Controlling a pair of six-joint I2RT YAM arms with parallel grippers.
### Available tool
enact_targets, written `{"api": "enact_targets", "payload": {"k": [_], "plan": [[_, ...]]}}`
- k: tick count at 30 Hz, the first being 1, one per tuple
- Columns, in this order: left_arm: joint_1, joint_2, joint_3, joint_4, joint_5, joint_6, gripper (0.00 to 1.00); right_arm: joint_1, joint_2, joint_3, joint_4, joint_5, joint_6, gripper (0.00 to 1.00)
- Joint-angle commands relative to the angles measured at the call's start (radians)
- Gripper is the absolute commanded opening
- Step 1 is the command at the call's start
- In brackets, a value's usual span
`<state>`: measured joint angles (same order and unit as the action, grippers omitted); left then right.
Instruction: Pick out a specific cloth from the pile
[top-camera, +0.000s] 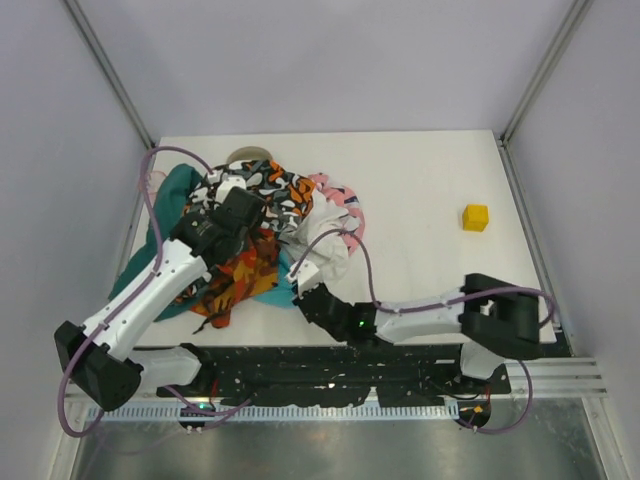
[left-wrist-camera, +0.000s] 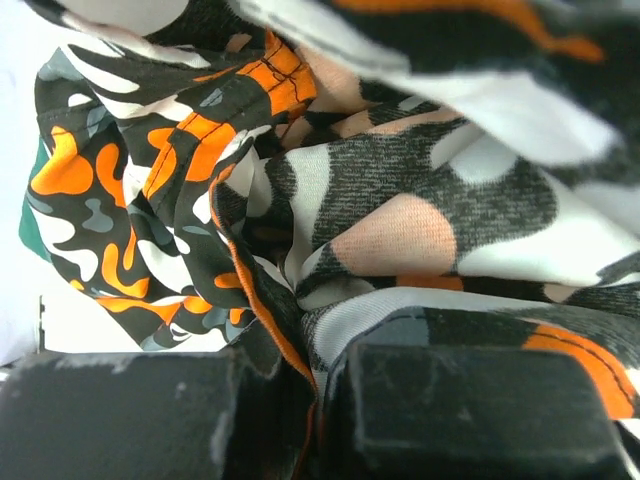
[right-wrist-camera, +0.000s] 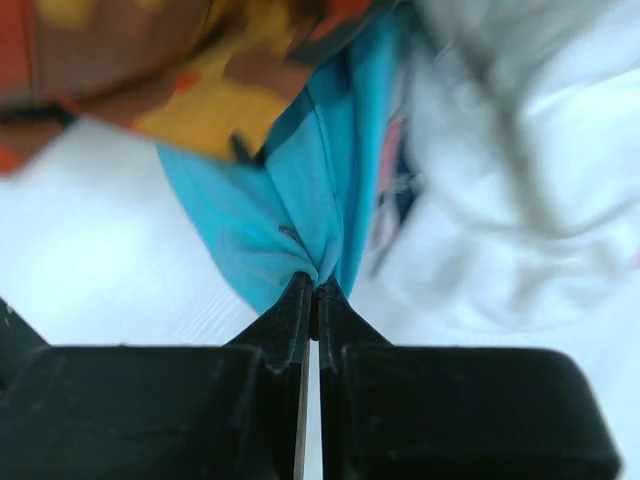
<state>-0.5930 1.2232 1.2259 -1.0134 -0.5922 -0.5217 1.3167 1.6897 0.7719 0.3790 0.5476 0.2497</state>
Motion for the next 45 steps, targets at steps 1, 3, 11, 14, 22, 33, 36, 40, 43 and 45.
{"api": "enact_targets", "payload": {"k": [1,3,11,14,22,33,36,40,43,45], "plan": [[0.016,0.027,-0.034,0.033,-0.118,-0.054,0.00,0.010,-0.321,0.000,-0.032,0.260,-0.180,0.06],[0.016,0.048,-0.058,0.032,-0.124,-0.076,0.00,0.007,-0.434,0.015,-0.025,0.319,-0.278,0.05],[0.028,0.119,-0.120,0.045,-0.104,-0.113,0.00,0.006,-0.745,0.170,0.109,0.302,-0.607,0.05],[0.033,0.130,-0.134,0.049,-0.098,-0.126,0.00,0.006,-0.783,0.349,-0.058,0.227,-0.633,0.05],[0.033,0.122,-0.147,0.065,-0.055,-0.127,0.00,0.006,-0.731,0.801,-0.373,-0.063,-0.592,0.06],[0.024,-0.011,-0.243,0.202,0.124,-0.066,0.13,-0.186,-0.558,1.131,-0.340,0.252,-0.894,0.05],[0.009,-0.069,-0.269,0.245,0.149,-0.044,0.23,-0.390,-0.498,1.195,-0.371,0.242,-0.846,0.05],[0.009,-0.142,-0.292,0.269,0.186,-0.018,0.42,-0.474,-0.486,1.221,-0.416,0.235,-0.826,0.05],[0.004,-0.183,-0.309,0.292,0.235,-0.009,0.77,-0.478,-0.545,1.167,-0.460,0.229,-0.767,0.05],[-0.008,-0.214,-0.318,0.309,0.271,0.000,0.99,-0.478,-0.617,1.057,-0.453,0.230,-0.735,0.05]]}}
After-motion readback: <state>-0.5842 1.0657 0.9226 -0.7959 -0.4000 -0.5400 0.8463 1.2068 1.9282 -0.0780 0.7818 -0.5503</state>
